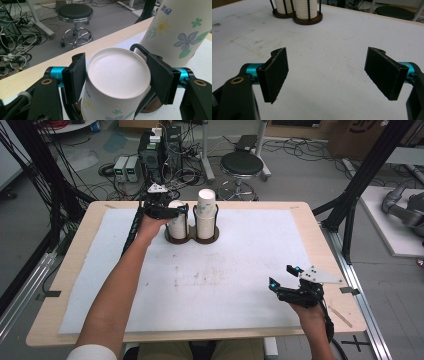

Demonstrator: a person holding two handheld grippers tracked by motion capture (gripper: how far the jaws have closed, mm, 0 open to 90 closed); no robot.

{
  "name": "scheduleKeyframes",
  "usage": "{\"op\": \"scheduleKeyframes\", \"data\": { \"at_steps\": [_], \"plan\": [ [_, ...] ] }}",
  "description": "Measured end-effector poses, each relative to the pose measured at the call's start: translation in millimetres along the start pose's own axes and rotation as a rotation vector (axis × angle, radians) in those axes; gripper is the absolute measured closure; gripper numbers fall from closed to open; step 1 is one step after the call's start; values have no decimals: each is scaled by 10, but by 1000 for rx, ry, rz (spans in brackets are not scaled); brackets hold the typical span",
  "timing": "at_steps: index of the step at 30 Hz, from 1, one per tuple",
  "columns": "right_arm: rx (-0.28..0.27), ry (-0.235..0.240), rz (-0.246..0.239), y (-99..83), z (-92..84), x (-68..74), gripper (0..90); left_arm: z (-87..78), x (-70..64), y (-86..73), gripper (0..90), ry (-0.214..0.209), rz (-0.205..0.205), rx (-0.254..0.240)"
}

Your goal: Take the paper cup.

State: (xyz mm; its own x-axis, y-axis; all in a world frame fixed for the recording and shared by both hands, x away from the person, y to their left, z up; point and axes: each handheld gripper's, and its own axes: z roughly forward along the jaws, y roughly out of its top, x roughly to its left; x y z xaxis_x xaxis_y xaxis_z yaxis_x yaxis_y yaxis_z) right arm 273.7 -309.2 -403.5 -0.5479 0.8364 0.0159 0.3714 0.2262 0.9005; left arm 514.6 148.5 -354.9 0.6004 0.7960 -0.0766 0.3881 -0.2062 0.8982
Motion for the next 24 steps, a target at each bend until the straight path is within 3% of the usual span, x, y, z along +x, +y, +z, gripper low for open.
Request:
{"op": "scheduleKeyframes", "data": {
  "at_steps": [11,15,22,24],
  "plan": [
    [5,0,-3,0,9,12,198,-108,18,65,362,6,-17,-54],
    [3,0,-6,2,9,12,198,-191,29,108,365,17,-50,-108],
    [10,4,-3,-2,19,23,198,-376,53,207,367,-5,-96,-216],
    [14,6,-3,-3,19,23,198,-412,48,253,367,-10,-84,-216]
  ]
}}
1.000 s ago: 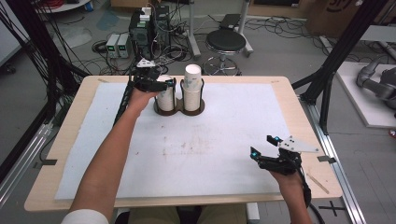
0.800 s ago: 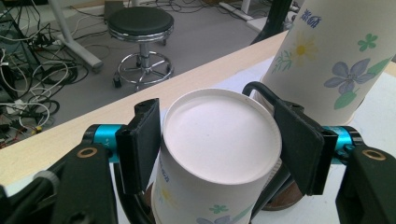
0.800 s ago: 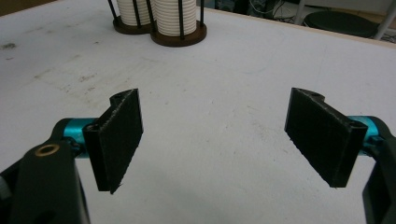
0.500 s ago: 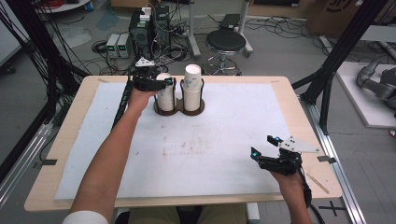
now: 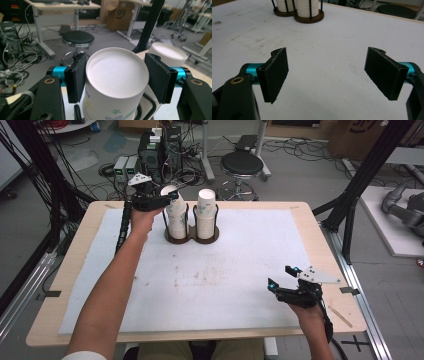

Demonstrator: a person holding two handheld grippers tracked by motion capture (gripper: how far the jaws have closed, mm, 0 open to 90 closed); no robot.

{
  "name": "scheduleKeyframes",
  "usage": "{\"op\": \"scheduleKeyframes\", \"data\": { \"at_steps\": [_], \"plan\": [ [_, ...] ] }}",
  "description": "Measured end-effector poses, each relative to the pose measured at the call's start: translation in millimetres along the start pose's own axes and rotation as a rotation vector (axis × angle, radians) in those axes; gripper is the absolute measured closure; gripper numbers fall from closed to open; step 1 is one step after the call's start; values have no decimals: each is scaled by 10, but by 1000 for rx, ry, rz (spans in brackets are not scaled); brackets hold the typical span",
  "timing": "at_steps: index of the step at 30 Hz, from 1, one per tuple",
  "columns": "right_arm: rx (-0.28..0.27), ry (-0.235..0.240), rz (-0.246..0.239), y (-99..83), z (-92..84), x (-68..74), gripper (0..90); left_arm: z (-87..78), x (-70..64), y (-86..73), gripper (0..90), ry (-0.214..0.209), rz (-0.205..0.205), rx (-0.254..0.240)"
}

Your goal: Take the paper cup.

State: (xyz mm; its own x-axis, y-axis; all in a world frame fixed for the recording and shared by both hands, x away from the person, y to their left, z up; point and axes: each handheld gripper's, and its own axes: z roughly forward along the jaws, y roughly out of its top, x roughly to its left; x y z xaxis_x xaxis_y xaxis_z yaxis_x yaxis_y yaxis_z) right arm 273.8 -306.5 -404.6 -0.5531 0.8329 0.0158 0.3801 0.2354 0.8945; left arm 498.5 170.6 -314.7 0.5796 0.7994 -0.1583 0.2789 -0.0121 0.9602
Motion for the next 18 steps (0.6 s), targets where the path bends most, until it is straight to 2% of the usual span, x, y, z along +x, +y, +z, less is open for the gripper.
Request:
{"op": "scheduleKeyframes", "data": {
  "at_steps": [3,5,9,15,18],
  "plan": [
    [-3,-2,0,1,-1,-4,198,-44,-50,128,366,-8,29,-19],
    [-3,-2,0,3,-5,0,198,-86,-74,175,367,-2,30,-47],
    [-3,0,0,6,-10,7,198,-174,-87,214,367,-9,33,-55],
    [-7,3,0,14,-1,16,198,-397,-178,306,367,-54,64,-66],
    [-8,6,-1,19,1,24,198,-527,-221,332,367,-76,65,-72]
  ]
}}
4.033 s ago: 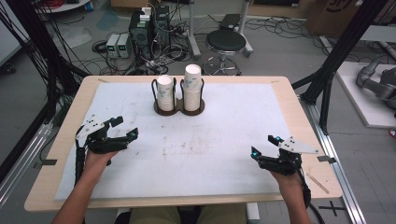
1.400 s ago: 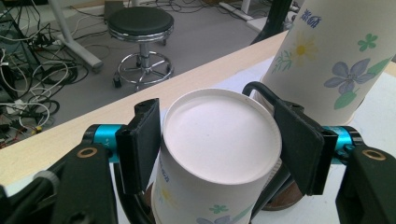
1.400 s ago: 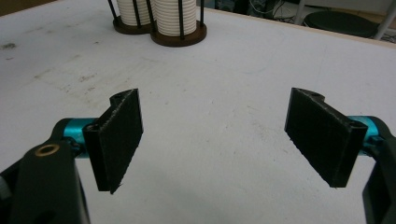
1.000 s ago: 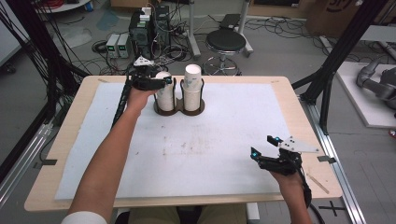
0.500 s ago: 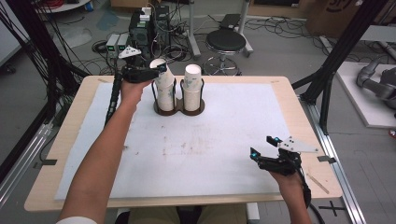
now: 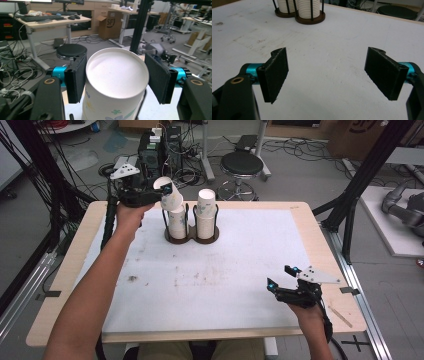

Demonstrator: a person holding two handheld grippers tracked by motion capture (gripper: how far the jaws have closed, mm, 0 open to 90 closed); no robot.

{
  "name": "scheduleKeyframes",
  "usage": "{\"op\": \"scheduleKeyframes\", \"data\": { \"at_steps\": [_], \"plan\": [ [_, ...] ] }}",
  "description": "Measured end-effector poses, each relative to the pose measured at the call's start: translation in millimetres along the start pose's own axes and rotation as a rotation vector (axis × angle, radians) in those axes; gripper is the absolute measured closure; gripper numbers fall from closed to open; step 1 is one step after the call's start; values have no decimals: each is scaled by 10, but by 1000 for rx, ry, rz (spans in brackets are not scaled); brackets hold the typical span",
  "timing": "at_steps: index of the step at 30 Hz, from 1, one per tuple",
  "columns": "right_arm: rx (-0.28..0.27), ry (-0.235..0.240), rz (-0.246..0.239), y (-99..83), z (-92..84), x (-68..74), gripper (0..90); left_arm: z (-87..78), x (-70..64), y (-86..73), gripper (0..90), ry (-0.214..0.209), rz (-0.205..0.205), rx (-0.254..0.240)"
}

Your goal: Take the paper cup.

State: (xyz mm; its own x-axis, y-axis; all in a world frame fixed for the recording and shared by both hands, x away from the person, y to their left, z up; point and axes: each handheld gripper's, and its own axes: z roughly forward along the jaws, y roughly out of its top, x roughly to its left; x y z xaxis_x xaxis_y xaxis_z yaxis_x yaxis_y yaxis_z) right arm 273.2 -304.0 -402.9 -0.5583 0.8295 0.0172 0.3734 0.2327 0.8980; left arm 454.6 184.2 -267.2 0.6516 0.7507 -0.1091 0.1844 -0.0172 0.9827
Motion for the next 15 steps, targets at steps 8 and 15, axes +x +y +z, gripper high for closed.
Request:
{"op": "scheduleKeyframes", "data": {
  "at_steps": [8,15],
  "plan": [
    [1,0,-7,11,15,19,198,-294,-173,4,370,-59,37,1],
    [2,9,-2,23,40,26,198,-469,-281,-69,370,-108,38,-4]
  ]
}}
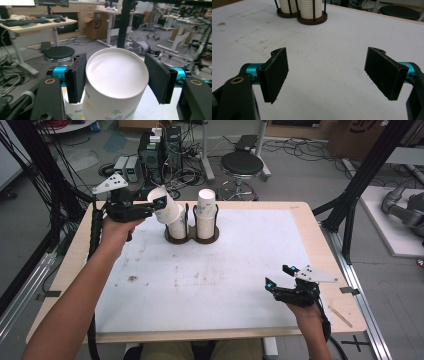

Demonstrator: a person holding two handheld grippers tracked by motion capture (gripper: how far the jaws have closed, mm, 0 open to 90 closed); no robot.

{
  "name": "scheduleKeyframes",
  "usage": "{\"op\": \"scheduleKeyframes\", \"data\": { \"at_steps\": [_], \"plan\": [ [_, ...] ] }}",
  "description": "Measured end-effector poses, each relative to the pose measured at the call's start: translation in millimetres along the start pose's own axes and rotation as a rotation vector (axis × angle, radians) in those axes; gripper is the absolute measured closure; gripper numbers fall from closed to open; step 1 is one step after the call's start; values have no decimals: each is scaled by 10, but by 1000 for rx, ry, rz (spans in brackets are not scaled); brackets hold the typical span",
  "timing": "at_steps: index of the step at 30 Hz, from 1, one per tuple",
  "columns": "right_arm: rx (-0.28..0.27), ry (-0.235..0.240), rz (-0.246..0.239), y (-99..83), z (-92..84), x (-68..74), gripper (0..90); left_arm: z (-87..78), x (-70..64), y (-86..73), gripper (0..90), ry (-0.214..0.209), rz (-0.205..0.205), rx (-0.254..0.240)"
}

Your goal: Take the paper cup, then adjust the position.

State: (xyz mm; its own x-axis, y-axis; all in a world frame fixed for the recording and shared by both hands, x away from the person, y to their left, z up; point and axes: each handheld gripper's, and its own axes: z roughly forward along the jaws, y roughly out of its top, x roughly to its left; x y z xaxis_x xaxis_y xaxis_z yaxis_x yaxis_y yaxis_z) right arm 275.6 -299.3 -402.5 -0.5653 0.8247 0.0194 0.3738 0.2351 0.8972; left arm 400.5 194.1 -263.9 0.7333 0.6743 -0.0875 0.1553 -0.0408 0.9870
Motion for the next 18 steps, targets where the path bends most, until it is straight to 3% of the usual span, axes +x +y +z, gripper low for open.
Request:
{"op": "scheduleKeyframes", "data": {
  "at_steps": [6,18],
  "plan": [
    [9,11,-11,4,27,23,198,-96,-105,-134,369,-41,25,14],
    [8,43,-26,31,86,80,198,-184,-266,-375,368,-99,23,10]
  ]
}}
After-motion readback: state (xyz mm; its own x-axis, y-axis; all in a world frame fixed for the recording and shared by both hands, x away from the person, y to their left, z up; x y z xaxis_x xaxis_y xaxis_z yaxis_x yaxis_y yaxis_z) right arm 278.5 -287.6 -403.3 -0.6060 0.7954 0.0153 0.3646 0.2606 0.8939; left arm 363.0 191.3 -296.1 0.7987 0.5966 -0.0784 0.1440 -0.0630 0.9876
